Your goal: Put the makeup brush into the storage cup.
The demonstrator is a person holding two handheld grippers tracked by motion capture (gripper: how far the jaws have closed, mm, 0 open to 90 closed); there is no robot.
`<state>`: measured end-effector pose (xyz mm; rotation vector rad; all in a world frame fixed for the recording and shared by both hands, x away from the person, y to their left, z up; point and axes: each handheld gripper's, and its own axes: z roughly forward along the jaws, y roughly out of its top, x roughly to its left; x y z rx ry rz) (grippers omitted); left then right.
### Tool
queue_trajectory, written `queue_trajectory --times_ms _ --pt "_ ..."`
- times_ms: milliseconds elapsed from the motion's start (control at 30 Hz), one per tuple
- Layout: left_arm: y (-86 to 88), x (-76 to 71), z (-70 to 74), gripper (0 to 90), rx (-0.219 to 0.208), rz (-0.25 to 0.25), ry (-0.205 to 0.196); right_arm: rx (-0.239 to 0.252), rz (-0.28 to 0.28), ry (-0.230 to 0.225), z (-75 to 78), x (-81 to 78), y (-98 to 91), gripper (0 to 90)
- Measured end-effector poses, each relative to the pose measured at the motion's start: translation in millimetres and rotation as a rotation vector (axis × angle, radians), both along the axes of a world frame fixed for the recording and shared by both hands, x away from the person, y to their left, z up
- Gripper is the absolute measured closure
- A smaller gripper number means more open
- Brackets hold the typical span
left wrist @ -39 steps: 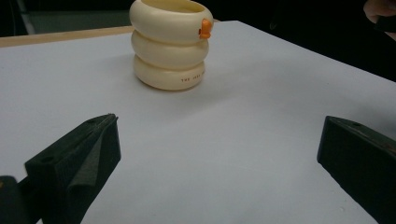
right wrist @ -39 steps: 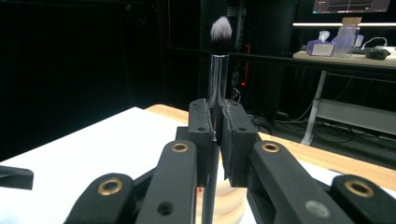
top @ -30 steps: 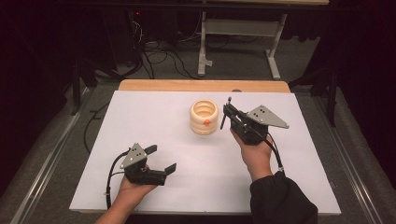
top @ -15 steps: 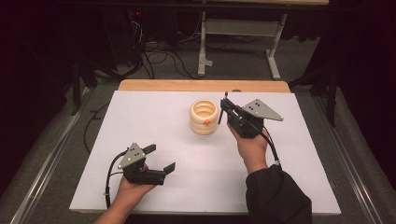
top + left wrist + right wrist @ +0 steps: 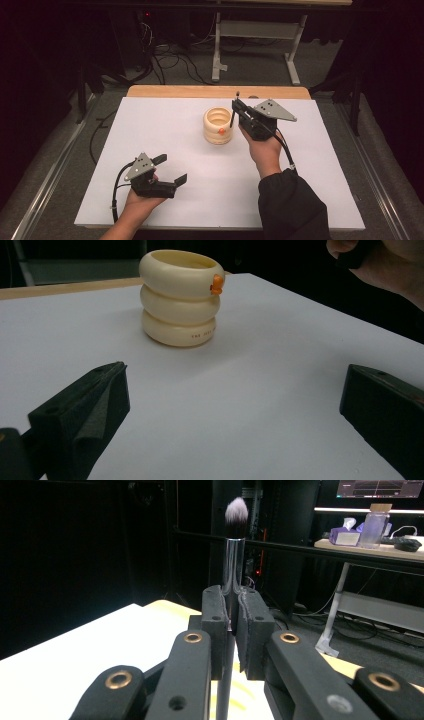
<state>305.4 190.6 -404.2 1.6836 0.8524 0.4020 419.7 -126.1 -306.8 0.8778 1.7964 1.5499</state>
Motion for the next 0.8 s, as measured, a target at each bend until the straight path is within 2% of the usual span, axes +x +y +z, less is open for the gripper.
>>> queue_trajectory --times_ms 267,800 --pt "0.5 -0.2 0.5 0.4 -0.003 -0.003 0.002 0.013 -0.003 0.001 2.1 6.1 4.1 86.0" --pt "2.4 -0.4 1.8 0.3 -0.021 0.002 0.004 0.008 0.016 0.000 5.4 17.8 19.9 86.0"
